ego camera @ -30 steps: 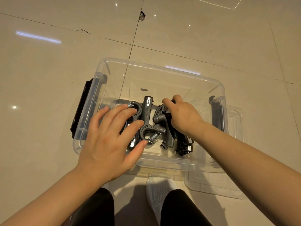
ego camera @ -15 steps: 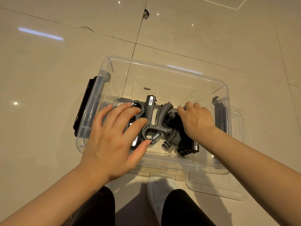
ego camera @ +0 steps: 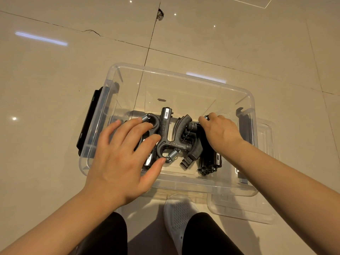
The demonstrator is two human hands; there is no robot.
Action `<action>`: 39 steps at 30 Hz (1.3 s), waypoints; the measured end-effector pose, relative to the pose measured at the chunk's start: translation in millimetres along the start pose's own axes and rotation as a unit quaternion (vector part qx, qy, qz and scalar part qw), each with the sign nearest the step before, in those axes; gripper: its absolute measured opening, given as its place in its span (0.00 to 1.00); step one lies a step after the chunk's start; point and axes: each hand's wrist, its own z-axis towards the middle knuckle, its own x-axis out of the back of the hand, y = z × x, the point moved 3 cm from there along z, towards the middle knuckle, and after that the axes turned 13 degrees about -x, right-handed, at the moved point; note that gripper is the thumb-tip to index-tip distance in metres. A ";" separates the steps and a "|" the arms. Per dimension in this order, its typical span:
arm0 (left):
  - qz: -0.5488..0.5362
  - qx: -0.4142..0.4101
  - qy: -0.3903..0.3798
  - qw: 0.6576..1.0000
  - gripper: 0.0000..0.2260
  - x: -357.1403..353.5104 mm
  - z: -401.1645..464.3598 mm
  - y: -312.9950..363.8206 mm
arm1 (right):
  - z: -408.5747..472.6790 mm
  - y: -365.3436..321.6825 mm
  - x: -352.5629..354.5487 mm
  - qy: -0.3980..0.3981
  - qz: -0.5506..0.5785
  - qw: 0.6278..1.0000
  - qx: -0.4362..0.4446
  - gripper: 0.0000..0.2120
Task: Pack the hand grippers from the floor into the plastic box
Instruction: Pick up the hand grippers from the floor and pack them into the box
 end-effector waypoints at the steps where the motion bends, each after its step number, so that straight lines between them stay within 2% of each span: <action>1: 0.000 0.000 0.001 1.000 0.17 0.0 -0.3 -0.1 | 0.4 0.6 0.1 0.000 0.001 1.000 -0.002 0.17; 9: -0.021 0.016 0.006 1.000 0.18 0.0 0.8 -1.2 | -7.9 5.4 6.6 -0.016 0.049 0.999 0.012 0.20; 15: -0.190 0.135 -0.044 0.972 0.26 8.6 4.5 -11.5 | -44.3 29.2 60.1 -0.073 0.182 0.980 0.028 0.24; 19: -0.213 0.100 -0.067 0.970 0.30 71.8 11.5 -2.8 | -94.4 57.3 129.6 -0.114 0.179 0.976 0.044 0.23; 23: -0.132 0.054 -0.108 0.984 0.28 177.0 22.5 9.4 | -159.4 68.8 211.5 -0.115 0.196 0.972 0.054 0.25; 25: -0.116 0.061 -0.083 0.988 0.25 229.6 22.7 21.9 | -195.3 64.1 244.5 -0.105 0.255 0.958 0.075 0.24; 28: -0.125 0.085 -0.002 0.989 0.21 293.9 10.7 49.4 | -242.9 48.1 273.6 -0.037 0.364 0.924 0.105 0.19; 32: -0.133 0.117 0.085 0.981 0.19 332.0 -26.6 87.2 | -279.8 33.9 282.9 0.037 0.457 0.882 0.106 0.16; 35: -0.077 0.166 0.062 0.981 0.17 334.1 -65.3 92.2 | -285.3 29.4 297.4 0.088 0.516 0.849 0.070 0.17; 37: -0.028 0.202 0.040 0.978 0.17 341.3 -91.0 83.9 | -283.5 16.0 303.8 0.101 0.491 0.863 0.064 0.17; 39: -0.004 0.236 0.046 0.971 0.16 358.6 -112.6 74.7 | -283.0 -7.9 308.2 0.078 0.460 0.878 0.105 0.17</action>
